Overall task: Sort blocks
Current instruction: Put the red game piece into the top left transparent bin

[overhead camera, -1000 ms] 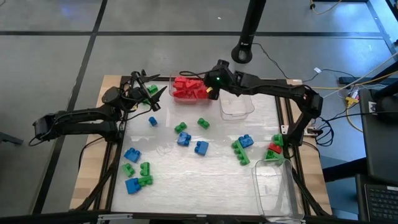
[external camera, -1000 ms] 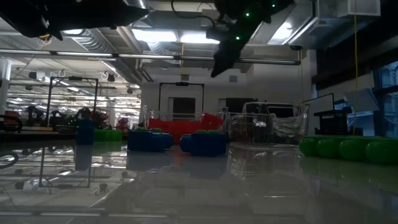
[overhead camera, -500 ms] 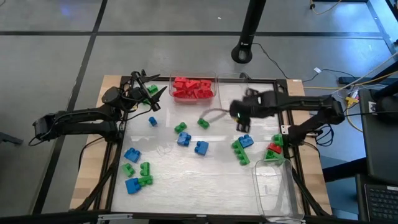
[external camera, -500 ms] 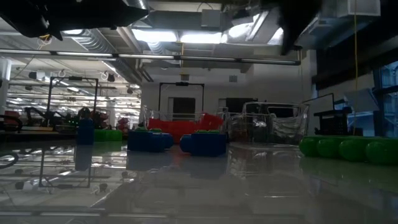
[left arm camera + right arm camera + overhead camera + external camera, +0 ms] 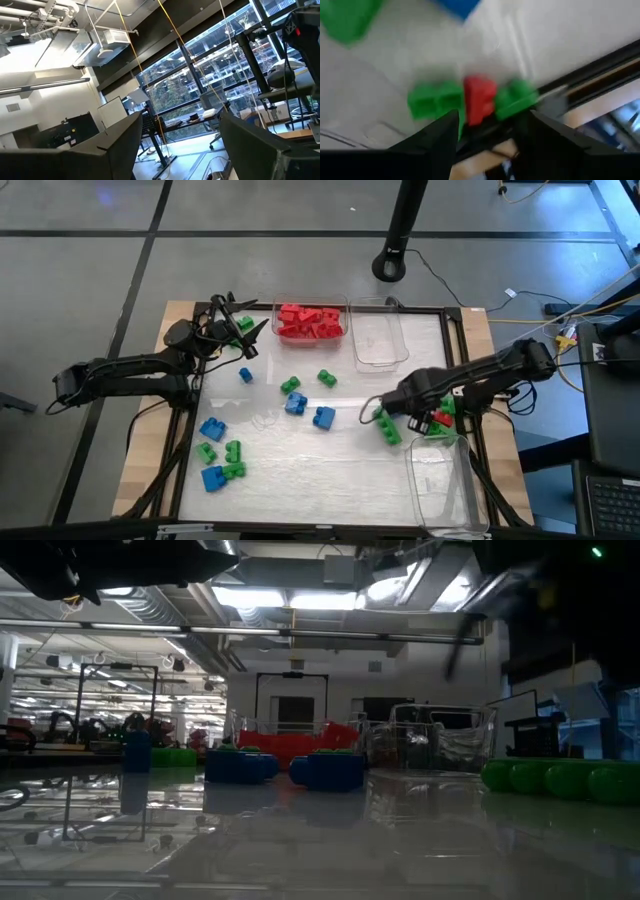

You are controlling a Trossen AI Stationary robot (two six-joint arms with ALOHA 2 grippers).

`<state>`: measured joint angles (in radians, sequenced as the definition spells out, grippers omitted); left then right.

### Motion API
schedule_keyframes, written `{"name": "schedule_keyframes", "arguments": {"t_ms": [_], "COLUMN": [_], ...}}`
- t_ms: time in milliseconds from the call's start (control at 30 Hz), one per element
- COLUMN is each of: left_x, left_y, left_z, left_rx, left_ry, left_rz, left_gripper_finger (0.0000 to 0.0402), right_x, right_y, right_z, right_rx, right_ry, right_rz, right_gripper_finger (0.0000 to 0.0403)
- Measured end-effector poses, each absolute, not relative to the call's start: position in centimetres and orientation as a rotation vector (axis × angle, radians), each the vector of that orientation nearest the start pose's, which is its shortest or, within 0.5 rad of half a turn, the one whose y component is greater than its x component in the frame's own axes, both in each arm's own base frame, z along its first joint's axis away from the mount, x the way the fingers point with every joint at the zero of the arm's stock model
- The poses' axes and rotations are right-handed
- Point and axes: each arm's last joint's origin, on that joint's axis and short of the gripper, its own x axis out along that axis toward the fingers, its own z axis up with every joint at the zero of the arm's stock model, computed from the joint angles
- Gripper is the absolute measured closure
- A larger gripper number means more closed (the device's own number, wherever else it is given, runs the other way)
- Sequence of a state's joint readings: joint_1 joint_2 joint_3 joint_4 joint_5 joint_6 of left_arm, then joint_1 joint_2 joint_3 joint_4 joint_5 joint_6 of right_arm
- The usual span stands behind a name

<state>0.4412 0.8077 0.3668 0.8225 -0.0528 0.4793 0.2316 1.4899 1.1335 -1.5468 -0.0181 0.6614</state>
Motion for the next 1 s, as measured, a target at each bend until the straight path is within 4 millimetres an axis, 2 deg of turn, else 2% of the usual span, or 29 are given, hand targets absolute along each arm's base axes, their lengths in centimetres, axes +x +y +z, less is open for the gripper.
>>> {"name": "schedule_keyframes", "arguments": {"t_ms": [200,433,800,1000], "left_x": [15.7,15.7,15.7,15.7], "left_y": [7.6,7.6,7.6,7.6], "left_z": [28.0,28.0,28.0,28.0], "left_rx": [0.538,0.538,0.538,0.538], "left_ry": [-0.255,-0.256,-0.256,-0.257], "left_rz": [0.57,0.571,0.57,0.571], "left_gripper_finger": [0.0149,0.0149,0.0149,0.0149], "right_x": [19.6,18.6,18.1,19.0], "right_y": [5.2,5.0,4.9,4.6], "right_z": [20.3,18.2,17.6,19.5], "right_rx": [0.391,0.445,0.453,0.467], "right_ry": [1.979,2.013,2.031,2.028], "right_rz": [-0.38,-0.388,-0.431,-0.451], "right_gripper_finger": [0.0169,0.0169,0.0169,0.0169]}}
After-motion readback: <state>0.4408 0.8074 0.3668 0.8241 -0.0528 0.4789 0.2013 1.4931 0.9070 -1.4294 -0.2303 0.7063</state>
